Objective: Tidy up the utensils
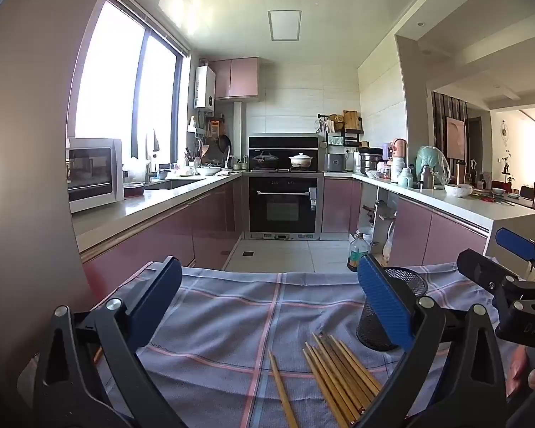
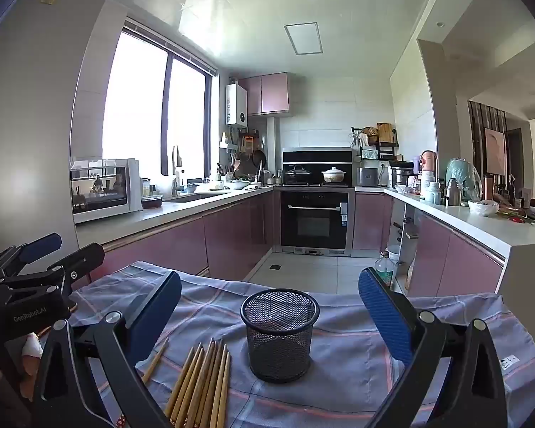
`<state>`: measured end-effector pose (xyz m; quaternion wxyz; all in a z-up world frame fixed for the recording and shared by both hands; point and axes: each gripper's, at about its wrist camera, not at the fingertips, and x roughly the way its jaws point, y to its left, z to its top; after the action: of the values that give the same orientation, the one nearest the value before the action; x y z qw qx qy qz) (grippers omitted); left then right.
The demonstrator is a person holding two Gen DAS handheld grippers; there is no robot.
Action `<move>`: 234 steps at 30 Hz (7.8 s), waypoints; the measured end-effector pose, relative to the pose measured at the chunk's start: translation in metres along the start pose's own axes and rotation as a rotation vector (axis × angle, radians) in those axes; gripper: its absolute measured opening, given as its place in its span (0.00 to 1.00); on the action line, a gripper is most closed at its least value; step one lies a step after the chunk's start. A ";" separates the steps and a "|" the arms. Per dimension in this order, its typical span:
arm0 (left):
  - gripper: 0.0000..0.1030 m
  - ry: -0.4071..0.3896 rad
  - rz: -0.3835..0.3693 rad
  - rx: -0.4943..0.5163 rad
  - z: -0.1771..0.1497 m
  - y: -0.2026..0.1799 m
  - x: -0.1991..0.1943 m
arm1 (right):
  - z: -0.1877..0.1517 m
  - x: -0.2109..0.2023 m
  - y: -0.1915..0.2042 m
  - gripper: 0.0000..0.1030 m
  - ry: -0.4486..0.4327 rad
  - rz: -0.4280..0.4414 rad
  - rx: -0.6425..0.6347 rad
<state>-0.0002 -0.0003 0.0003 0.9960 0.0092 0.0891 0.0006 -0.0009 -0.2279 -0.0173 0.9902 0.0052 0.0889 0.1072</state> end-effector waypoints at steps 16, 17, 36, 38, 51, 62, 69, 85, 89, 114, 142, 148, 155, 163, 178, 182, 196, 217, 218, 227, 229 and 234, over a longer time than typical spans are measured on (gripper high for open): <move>0.94 -0.026 -0.003 -0.008 0.000 0.001 -0.002 | 0.000 -0.001 -0.001 0.93 -0.007 0.001 0.016; 0.94 -0.028 -0.003 -0.009 0.000 0.001 -0.002 | 0.000 -0.001 -0.001 0.93 -0.007 0.000 0.015; 0.94 -0.033 -0.001 -0.010 -0.001 0.001 -0.003 | -0.001 -0.002 -0.003 0.93 -0.013 0.002 0.023; 0.94 -0.032 -0.001 -0.009 -0.001 0.001 -0.004 | -0.001 -0.002 -0.003 0.93 -0.013 0.000 0.023; 0.94 -0.026 -0.004 -0.010 -0.002 -0.001 -0.001 | 0.000 0.000 -0.002 0.93 -0.003 -0.002 0.020; 0.94 -0.025 -0.005 -0.011 -0.003 -0.002 -0.001 | 0.000 -0.001 -0.002 0.93 -0.005 0.000 0.024; 0.94 -0.023 -0.005 -0.012 -0.003 -0.002 -0.001 | 0.000 0.000 -0.002 0.93 -0.004 0.000 0.024; 0.94 -0.019 -0.007 -0.011 -0.004 -0.004 0.001 | -0.001 0.000 -0.003 0.93 -0.003 0.001 0.030; 0.94 -0.017 -0.007 -0.012 -0.004 -0.004 0.001 | -0.001 0.000 -0.003 0.93 -0.002 0.001 0.030; 0.94 -0.017 -0.008 -0.012 -0.004 -0.005 0.001 | -0.002 0.001 -0.004 0.93 -0.004 0.004 0.033; 0.94 0.139 0.008 0.050 -0.032 0.001 0.020 | -0.026 0.020 0.018 0.88 0.195 0.190 -0.044; 0.88 0.331 -0.002 0.088 -0.060 0.012 0.046 | -0.055 0.050 0.038 0.53 0.432 0.287 -0.110; 0.74 0.489 -0.061 0.120 -0.091 0.009 0.072 | -0.080 0.083 0.031 0.24 0.619 0.262 -0.070; 0.56 0.605 -0.134 0.122 -0.115 0.002 0.101 | -0.093 0.099 0.029 0.18 0.693 0.277 -0.063; 0.31 0.714 -0.214 0.095 -0.123 -0.001 0.121 | -0.094 0.123 0.037 0.16 0.735 0.254 -0.097; 0.14 0.720 -0.212 0.071 -0.122 0.001 0.124 | -0.094 0.123 0.035 0.05 0.734 0.263 -0.074; 0.07 0.690 -0.229 0.017 -0.108 0.011 0.114 | -0.062 0.096 0.018 0.05 0.625 0.329 0.004; 0.07 0.422 -0.476 -0.096 0.005 0.024 0.059 | 0.025 0.057 -0.028 0.05 0.312 0.352 0.090; 0.07 0.406 -0.485 -0.101 0.011 0.025 0.057 | 0.029 0.057 -0.030 0.05 0.303 0.352 0.086; 0.07 0.281 -0.546 -0.126 0.068 0.010 0.059 | 0.068 0.059 -0.045 0.05 0.207 0.338 0.072; 0.07 0.265 -0.557 -0.122 0.080 0.002 0.063 | 0.078 0.061 -0.049 0.05 0.192 0.334 0.074; 0.07 0.228 -0.567 -0.107 0.107 -0.018 0.071 | 0.093 0.071 -0.064 0.05 0.159 0.300 0.077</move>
<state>0.0891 -0.0204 0.0924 0.9392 -0.0684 0.1990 -0.2714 0.0972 -0.2750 0.0595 0.9520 0.0480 0.1693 0.2502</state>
